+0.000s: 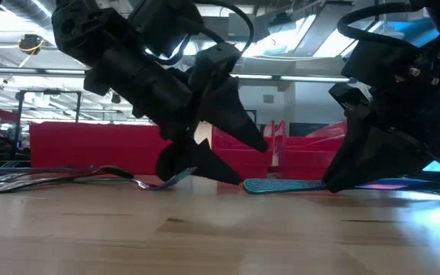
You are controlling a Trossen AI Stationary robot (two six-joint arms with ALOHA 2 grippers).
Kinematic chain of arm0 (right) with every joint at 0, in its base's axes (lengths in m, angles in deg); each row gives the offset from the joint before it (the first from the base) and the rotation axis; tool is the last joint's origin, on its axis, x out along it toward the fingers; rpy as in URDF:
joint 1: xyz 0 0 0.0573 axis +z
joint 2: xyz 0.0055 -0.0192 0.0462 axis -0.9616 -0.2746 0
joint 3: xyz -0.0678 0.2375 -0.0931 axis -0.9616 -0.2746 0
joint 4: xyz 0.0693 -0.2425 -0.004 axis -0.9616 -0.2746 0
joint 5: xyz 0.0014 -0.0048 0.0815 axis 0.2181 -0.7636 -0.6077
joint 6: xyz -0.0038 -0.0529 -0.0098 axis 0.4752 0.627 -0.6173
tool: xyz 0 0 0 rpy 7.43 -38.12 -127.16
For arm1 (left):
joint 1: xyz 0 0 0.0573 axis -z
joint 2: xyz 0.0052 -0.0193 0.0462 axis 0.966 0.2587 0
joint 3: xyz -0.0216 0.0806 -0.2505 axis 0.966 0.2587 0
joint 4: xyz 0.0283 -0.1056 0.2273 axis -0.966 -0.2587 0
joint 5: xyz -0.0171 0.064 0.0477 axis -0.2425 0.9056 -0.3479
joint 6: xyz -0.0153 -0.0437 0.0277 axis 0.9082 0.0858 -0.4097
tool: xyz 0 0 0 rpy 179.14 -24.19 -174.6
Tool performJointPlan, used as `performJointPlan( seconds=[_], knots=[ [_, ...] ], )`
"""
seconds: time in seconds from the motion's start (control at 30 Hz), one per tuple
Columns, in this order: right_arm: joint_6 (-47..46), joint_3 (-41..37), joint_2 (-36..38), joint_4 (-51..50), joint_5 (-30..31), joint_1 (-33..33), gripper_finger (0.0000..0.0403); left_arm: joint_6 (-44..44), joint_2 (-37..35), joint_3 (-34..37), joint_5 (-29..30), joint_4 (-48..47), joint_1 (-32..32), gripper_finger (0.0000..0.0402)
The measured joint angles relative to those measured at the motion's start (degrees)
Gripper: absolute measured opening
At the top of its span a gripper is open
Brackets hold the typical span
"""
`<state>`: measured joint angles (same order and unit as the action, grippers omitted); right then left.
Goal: Sort silverware
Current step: Put the blue table knife into the right red bin
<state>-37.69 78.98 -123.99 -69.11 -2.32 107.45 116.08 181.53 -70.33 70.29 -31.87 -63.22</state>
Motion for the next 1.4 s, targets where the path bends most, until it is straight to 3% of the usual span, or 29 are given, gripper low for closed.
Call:
performJointPlan(
  seconds=[0.43,0.87,1.4],
  knots=[
    [0.0,0.0,0.0,0.0,-0.1,0.0,0.0014,1.5,0.4,-0.8,-3.3,-2.1,-1.1,0.0287],
    [0.1,0.0,0.0,0.1,-0.1,0.0,0.0014,0.4,7.7,-10.6,-7.3,-5.9,-1.0,0.0287],
    [0.2,0.0,0.0,0.1,-0.1,0.0,0.0014,-1.4,7.6,-10.8,-13.6,-7.2,-0.9,0.0287]
  ],
)
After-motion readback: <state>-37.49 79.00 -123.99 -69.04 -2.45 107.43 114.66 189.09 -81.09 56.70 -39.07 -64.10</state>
